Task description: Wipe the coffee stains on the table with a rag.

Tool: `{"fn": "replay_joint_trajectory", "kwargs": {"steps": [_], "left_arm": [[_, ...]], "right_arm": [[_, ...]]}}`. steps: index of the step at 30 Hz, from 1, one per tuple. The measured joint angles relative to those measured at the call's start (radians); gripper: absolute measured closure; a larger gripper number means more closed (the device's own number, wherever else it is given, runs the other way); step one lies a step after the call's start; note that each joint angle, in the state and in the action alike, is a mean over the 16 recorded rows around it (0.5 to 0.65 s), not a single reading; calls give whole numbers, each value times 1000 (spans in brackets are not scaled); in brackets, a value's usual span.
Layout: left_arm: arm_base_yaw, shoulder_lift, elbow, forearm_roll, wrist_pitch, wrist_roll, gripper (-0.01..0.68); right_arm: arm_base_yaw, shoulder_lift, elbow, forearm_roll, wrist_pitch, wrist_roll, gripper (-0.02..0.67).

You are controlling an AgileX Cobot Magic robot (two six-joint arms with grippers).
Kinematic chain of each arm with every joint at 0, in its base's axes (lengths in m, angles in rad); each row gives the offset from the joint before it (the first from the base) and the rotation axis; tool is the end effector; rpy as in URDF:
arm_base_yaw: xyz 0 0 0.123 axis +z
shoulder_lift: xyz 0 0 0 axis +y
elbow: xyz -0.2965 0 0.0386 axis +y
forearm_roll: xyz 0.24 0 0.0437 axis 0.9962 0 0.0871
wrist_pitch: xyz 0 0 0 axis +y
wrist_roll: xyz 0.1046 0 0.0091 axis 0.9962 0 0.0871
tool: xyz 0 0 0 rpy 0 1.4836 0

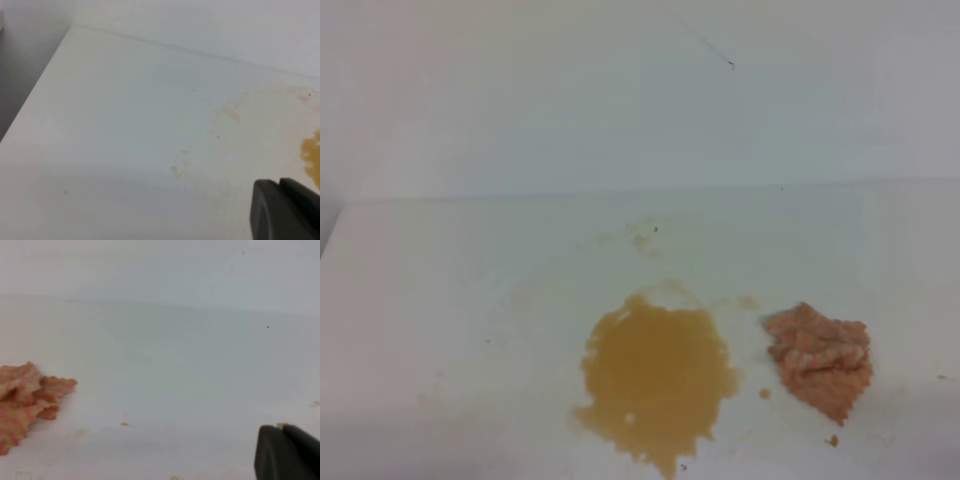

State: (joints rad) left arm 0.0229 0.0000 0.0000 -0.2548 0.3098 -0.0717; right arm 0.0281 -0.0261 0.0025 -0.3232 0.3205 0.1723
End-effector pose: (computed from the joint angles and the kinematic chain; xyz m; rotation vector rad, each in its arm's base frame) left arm 0.0460 -0.0070 0.1831 -0.2462 1.7749 -0.2783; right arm 0.0443 -0.0093 0.1830 -0.0716 1.7655 -0.1663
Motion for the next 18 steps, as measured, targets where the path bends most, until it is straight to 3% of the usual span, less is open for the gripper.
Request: {"fn": "replay_joint_trajectory", "kwargs": {"steps": [9, 18], "left_arm": [[0, 0, 0, 0, 0, 0, 675], [0, 0, 0, 0, 2, 0, 675]], "right_arm": [[0, 0, 3, -42, -19, 1, 652], [-1, 1, 5, -56, -248, 29, 652]]}}
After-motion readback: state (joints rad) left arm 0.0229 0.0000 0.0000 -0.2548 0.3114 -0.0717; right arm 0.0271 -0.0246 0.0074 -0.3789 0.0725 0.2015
